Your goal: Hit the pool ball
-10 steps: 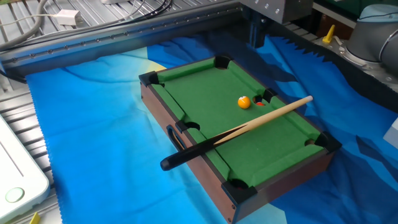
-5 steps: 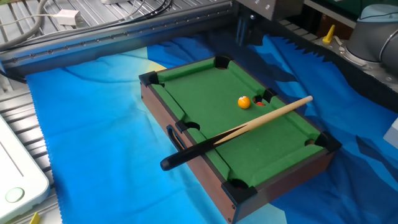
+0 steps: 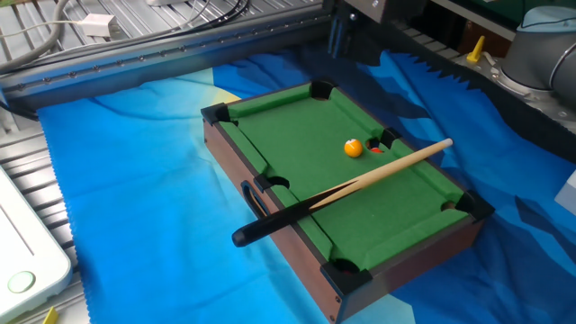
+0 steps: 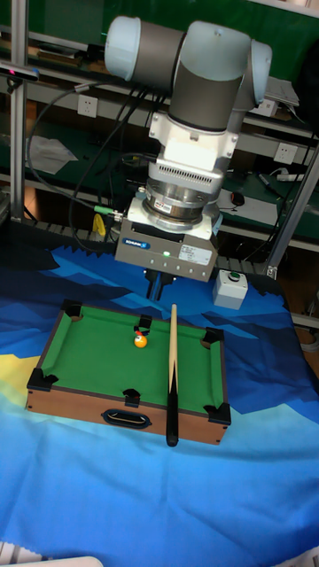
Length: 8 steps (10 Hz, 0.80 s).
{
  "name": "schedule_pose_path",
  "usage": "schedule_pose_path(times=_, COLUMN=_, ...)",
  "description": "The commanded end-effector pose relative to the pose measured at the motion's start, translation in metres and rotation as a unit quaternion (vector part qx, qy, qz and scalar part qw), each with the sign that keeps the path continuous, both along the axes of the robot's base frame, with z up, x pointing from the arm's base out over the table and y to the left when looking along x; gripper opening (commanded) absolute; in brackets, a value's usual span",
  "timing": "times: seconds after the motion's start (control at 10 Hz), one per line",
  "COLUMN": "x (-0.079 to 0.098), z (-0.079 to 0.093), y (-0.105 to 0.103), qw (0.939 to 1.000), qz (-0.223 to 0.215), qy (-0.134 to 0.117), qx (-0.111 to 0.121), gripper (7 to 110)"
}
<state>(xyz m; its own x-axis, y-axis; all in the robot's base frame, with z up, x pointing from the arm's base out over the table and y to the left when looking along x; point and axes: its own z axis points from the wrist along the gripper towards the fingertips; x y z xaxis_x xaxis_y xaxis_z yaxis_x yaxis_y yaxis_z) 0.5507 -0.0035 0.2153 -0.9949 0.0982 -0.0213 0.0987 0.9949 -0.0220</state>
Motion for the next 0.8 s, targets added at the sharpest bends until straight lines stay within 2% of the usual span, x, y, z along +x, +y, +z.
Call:
schedule_pose_path(times=0.0, x=-0.008, z=0.008, y=0.004, qw=1.0, qz=-0.002, qy=0.008, qx=-0.003, gripper=7)
schedule_pose_path(times=0.1, x=-0.005, z=0.007, y=0.007, qw=0.9998, qz=0.018, qy=0.001, qx=0.005, gripper=7)
schedule_pose_path(times=0.2, x=0.002, z=0.009, y=0.013, qw=0.9992, qz=0.032, qy=-0.013, qx=0.019, gripper=44)
schedule_pose_path(times=0.4, x=0.019, z=0.013, y=0.023, qw=0.996, qz=0.065, qy=-0.042, qx=0.044, gripper=44)
schedule_pose_path(times=0.5, x=0.02, z=0.014, y=0.023, qw=0.996, qz=0.067, qy=-0.041, qx=0.042, gripper=44)
schedule_pose_path(times=0.6, x=0.02, z=0.016, y=0.022, qw=0.9961, qz=0.069, qy=-0.04, qx=0.037, gripper=88)
schedule_pose_path(times=0.7, x=0.02, z=0.018, y=0.022, qw=0.9959, qz=0.072, qy=-0.041, qx=0.036, gripper=88)
